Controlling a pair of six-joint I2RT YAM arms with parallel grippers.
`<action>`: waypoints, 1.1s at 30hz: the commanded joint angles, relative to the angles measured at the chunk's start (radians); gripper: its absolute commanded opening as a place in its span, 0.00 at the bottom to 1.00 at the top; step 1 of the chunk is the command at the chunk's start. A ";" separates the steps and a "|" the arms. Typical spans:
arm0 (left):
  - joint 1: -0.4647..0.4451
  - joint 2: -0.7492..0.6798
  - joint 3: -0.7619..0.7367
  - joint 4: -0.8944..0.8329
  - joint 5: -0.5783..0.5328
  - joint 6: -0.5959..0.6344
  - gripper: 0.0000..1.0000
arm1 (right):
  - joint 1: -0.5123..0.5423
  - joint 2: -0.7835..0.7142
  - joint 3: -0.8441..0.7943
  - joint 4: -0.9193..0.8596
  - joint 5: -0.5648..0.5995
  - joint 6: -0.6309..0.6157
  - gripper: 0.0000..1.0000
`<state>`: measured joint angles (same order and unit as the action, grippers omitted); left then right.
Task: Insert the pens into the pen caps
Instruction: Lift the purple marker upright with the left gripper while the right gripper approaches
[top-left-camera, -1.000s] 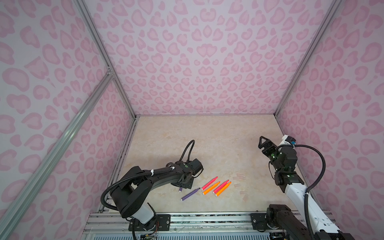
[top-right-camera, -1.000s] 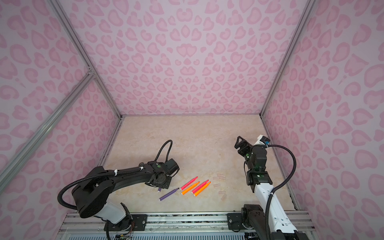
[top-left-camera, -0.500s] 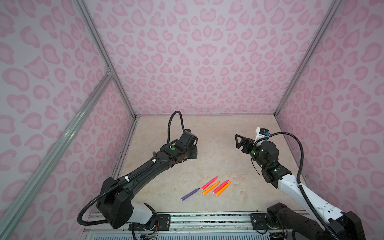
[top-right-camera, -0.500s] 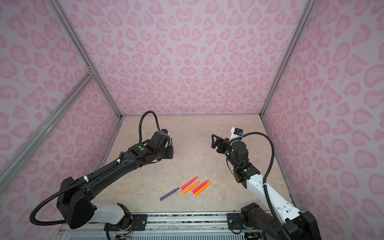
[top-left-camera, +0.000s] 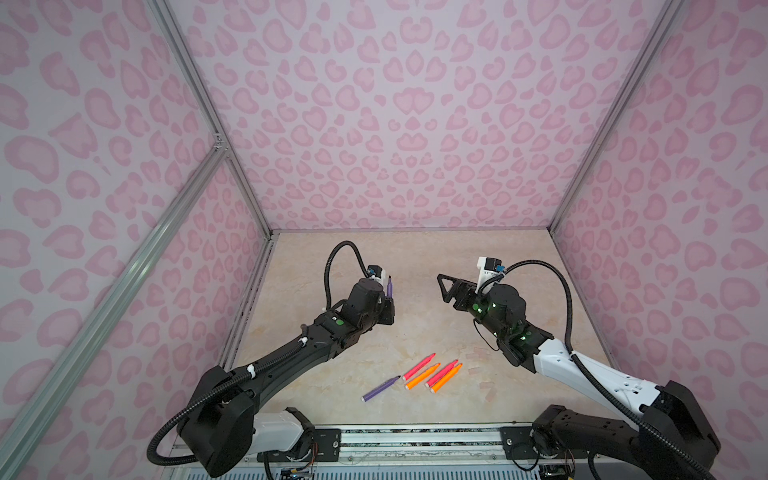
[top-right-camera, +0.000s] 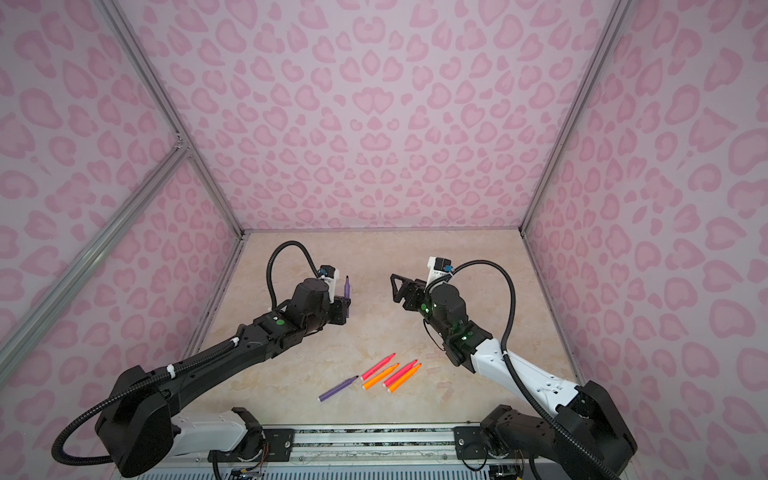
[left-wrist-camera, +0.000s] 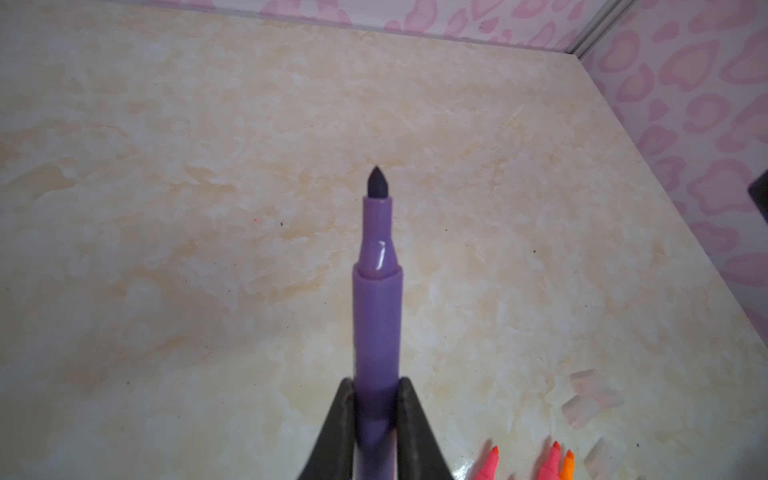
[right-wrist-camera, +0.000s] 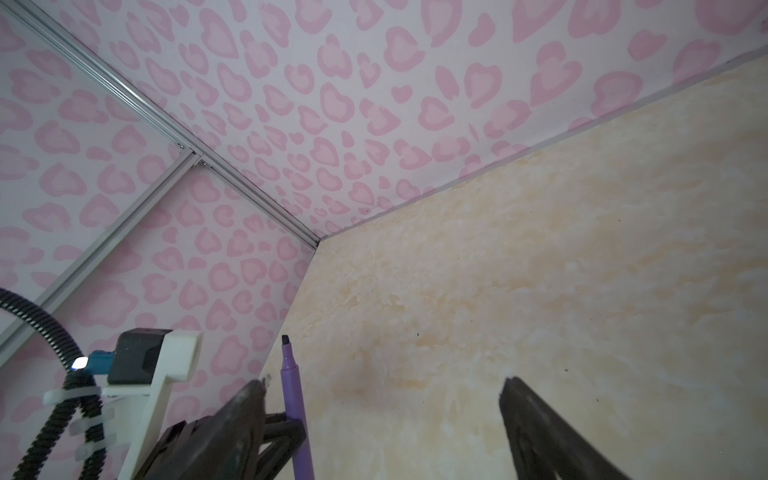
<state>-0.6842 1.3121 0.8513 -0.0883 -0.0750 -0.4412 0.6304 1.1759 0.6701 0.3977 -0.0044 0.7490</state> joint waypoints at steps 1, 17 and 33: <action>-0.010 0.010 0.025 0.052 0.049 0.031 0.04 | 0.021 0.006 0.010 0.019 0.027 -0.008 0.89; -0.051 -0.151 -0.046 0.091 0.036 0.118 0.04 | 0.087 0.217 0.153 0.051 -0.071 0.062 0.78; -0.067 -0.104 0.000 0.060 0.070 0.110 0.04 | 0.142 0.191 0.145 0.033 -0.079 0.066 0.75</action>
<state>-0.7502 1.1988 0.8295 -0.0315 -0.0109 -0.3279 0.7635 1.3823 0.8288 0.4206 -0.0978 0.8101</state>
